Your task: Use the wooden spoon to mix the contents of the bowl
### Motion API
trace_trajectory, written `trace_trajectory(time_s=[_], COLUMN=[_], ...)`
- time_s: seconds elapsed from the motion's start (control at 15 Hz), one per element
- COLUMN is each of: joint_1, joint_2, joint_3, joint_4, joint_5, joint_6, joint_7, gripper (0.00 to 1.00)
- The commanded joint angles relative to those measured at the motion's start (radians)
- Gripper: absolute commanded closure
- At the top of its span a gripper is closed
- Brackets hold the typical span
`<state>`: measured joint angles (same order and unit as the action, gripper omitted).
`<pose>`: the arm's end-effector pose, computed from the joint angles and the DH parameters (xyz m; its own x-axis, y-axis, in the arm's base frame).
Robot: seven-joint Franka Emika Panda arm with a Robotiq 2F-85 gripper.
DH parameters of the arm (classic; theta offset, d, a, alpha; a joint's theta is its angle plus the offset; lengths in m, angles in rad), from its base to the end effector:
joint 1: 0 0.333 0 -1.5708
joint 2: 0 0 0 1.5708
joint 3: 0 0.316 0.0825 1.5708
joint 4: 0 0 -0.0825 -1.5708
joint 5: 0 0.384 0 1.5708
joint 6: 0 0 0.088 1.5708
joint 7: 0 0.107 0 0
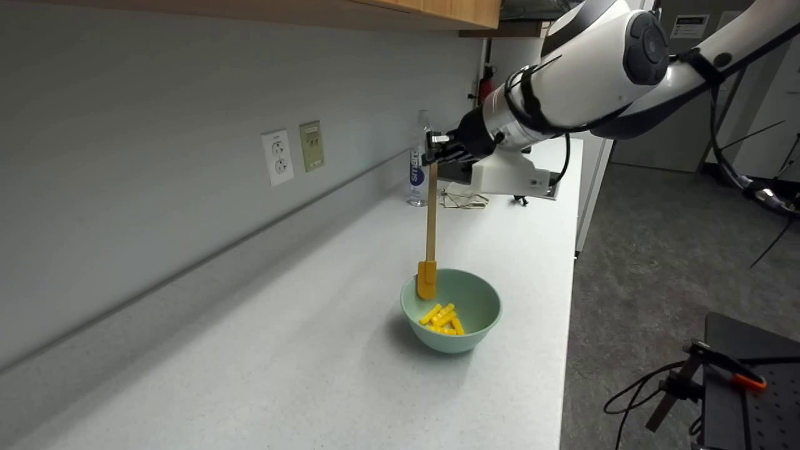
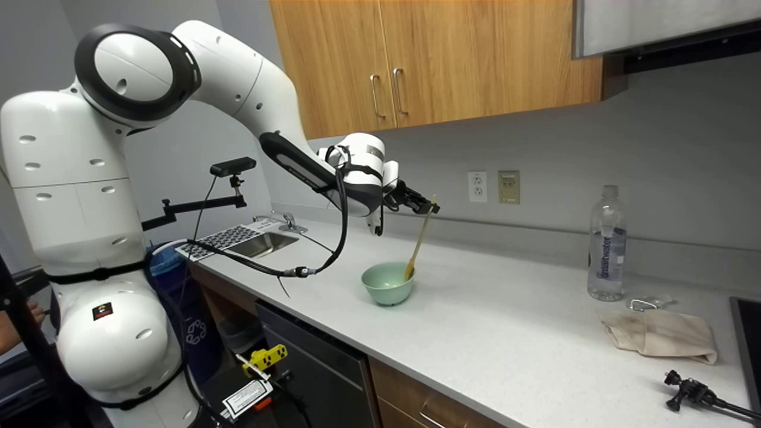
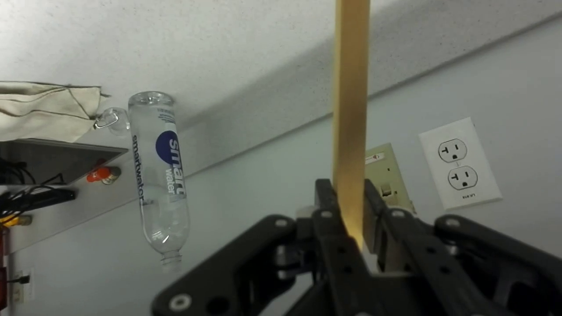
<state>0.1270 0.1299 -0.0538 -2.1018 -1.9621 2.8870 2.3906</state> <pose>0.5566 0.0953 0.3701 0.4348 -0.3570 0.8268 -0.3292 -0.9175 -0.2230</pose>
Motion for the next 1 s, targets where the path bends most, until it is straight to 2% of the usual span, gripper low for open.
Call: trace_trajectory(time_s=[0.0, 0.47, 0.93], joint_1=[0.008, 0.003, -0.017], joint_2=[-0.020, -0.017, 0.008], joint_3=[0.011, 0.013, -0.006], joint_4=[-0.042, -0.077, -0.112], joint_5=[-0.056, -0.037, 0.185], joint_6=[-0.030, -0.011, 0.078], joint_7=[0.066, 0.061, -0.055], gripper=[0.96, 0.96, 0.96])
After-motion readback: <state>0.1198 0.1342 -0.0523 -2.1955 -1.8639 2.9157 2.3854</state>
